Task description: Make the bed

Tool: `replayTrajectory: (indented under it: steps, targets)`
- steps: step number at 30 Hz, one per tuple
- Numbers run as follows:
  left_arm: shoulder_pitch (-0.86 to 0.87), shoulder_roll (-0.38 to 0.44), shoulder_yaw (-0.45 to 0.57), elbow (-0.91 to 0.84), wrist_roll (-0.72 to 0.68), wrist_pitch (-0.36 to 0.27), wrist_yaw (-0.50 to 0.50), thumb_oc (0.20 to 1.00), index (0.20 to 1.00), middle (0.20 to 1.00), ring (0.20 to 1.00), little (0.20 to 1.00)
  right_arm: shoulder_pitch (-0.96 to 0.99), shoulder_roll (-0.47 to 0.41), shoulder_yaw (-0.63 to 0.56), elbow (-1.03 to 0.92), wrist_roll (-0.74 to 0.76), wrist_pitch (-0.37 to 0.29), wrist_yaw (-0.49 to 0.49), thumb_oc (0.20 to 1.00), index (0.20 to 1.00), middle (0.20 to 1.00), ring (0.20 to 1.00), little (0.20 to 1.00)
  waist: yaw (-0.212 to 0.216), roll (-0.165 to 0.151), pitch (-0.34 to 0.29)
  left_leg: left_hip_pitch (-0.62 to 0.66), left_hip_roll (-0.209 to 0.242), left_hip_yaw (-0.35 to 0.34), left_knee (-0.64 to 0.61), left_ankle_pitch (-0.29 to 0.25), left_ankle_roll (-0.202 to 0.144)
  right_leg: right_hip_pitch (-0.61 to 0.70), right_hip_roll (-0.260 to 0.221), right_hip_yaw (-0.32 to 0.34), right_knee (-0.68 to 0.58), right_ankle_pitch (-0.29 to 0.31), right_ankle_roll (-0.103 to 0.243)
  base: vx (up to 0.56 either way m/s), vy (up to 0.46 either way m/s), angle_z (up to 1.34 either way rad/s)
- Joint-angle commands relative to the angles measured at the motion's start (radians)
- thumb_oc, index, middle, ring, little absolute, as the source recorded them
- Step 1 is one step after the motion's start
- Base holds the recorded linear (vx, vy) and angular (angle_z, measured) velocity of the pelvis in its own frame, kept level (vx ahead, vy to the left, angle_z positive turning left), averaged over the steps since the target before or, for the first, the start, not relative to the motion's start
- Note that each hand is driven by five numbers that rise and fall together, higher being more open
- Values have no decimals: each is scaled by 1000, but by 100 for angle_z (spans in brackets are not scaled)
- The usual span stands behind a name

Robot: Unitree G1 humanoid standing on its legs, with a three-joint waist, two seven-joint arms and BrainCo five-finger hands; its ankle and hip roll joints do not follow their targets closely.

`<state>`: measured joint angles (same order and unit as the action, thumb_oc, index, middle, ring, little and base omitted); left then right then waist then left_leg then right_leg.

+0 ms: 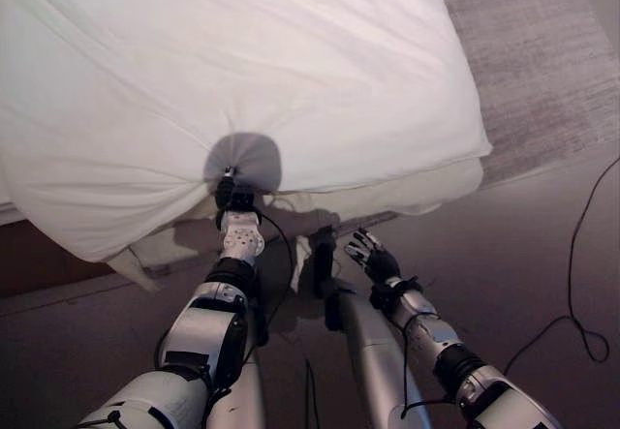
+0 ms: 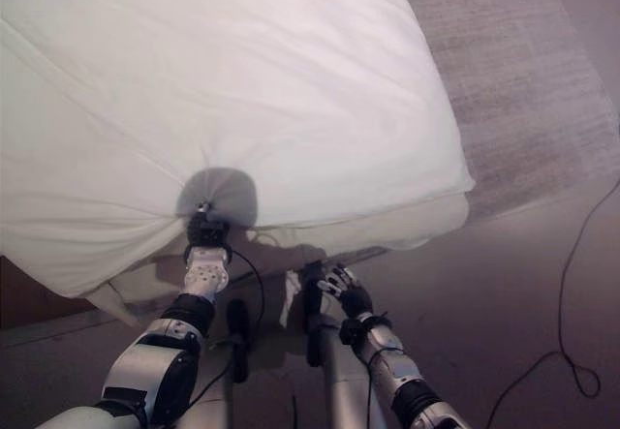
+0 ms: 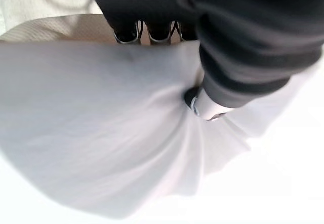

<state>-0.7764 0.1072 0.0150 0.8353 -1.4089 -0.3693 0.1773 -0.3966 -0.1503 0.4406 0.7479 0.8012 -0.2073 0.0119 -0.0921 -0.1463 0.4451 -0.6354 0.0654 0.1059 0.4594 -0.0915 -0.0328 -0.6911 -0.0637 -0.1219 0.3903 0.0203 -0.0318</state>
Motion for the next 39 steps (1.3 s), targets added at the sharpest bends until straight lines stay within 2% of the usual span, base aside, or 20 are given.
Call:
replayTrajectory:
  steps: [1, 6, 11, 16, 21, 24, 29, 30, 31, 33, 36, 37, 39]
  targets:
    - [-1, -52, -61, -122, 26, -17, -86, 200, 200, 200, 200, 200, 35, 0, 5, -64, 80, -54, -5, 1000, 1000, 1000, 1000, 1000, 11, 60, -51, -57, -29, -20, -71, 65, 3, 7, -26, -3, -29, -24, 121, -7, -1, 5]
    - [89, -75, -100, -285, -9, -13, -139, 200, 200, 200, 200, 200, 20, 38, -20, -89, 260, -62, 40, 1000, 1000, 1000, 1000, 1000, 40, 77, -30, -49, -41, -26, -81, 71, 10, 17, -29, -10, -32, -24, 120, 0, 0, 0]
    - [171, -95, -155, -454, -48, 12, -195, 200, 200, 200, 200, 200, -13, 86, -16, -92, 454, -28, 104, 1000, 1000, 1000, 1000, 1000, 70, 90, -9, -38, -54, -36, -104, 83, 16, 26, -34, -20, -38, -21, 119, 6, -16, 5]
    - [209, -103, -209, -599, -63, -3, -200, 200, 200, 200, 200, 200, -65, 132, 19, -99, 608, 22, 137, 1000, 1000, 1000, 1000, 1000, 108, 101, 20, -19, -67, -52, -114, 85, 16, 48, -39, -36, -41, -29, 120, 12, -28, 17]
    - [226, -96, -246, -715, -50, -15, -187, 200, 200, 200, 200, 200, -102, 146, 62, -138, 683, 79, 156, 1000, 1000, 1000, 1000, 1000, 131, 107, 38, -11, -75, -66, -119, 90, 17, 57, -46, -50, -33, -34, 119, 10, -29, 16]
    - [233, -93, -256, -758, -46, -22, -183, 200, 200, 200, 200, 200, -115, 152, 62, -165, 719, 77, 160, 1000, 1000, 1000, 1000, 1000, 138, 109, 42, -9, -77, -70, -119, 91, 18, 57, -49, -52, -32, -34, 119, 5, -8, 11]
    - [248, -83, -250, -840, -16, -70, -148, 200, 200, 200, 200, 200, -136, 167, 35, -226, 786, 38, 163, 1000, 1000, 1000, 1000, 1000, 151, 118, 46, -7, -85, -77, -119, 90, 24, 58, -51, -55, -26, -33, 119, 3, 11, 3]
    - [251, -76, -229, -860, 11, -106, -109, 200, 200, 200, 200, 200, -147, 168, -10, -259, 827, -1, 163, 1000, 1000, 1000, 1000, 1000, 154, 123, 46, -10, -88, -80, -119, 90, 25, 56, -53, -58, -24, -34, 120, 0, 0, 0]
    - [251, -76, -230, -862, 13, -106, -106, 200, 200, 200, 200, 200, -147, 168, -10, -259, 827, -1, 163, 1000, 1000, 1000, 1000, 1000, 154, 124, 46, -10, -88, -80, -118, 90, 25, 56, -53, -58, -24, -34, 120, 0, 0, 0]
    - [264, -71, -192, -877, 52, -141, -50, 200, 200, 200, 200, 200, -150, 165, -80, -307, 860, -58, 166, 1000, 1000, 1000, 1000, 1000, 156, 132, 47, -12, -91, -84, -120, 91, 26, 53, -56, -63, -20, -38, 120, 0, 0, 0]
    - [272, -65, -171, -888, 81, -160, -19, 200, 200, 200, 200, 200, -148, 157, -121, -336, 863, -98, 162, 1000, 1000, 1000, 1000, 1000, 156, 135, 43, -20, -93, -85, -122, 97, 28, 44, -57, -66, -17, -36, 120, -8, 20, 9]
    - [286, -42, -123, -893, 121, -172, 4, 200, 200, 200, 200, 200, -150, 139, -199, -360, 870, -155, 149, 1000, 1000, 1000, 1000, 1000, 157, 142, 42, -21, -94, -87, -117, 90, 29, 41, -61, -67, -9, -43, 122, -15, 21, 9]
    - [290, -31, -105, -898, 135, -178, 13, 200, 200, 200, 200, 200, -154, 134, -224, -368, 872, -170, 143, 1000, 1000, 1000, 1000, 1000, 158, 144, 41, -24, -94, -86, -115, 89, 30, 37, -62, -68, -6, -42, 123, 0, 34, 3]
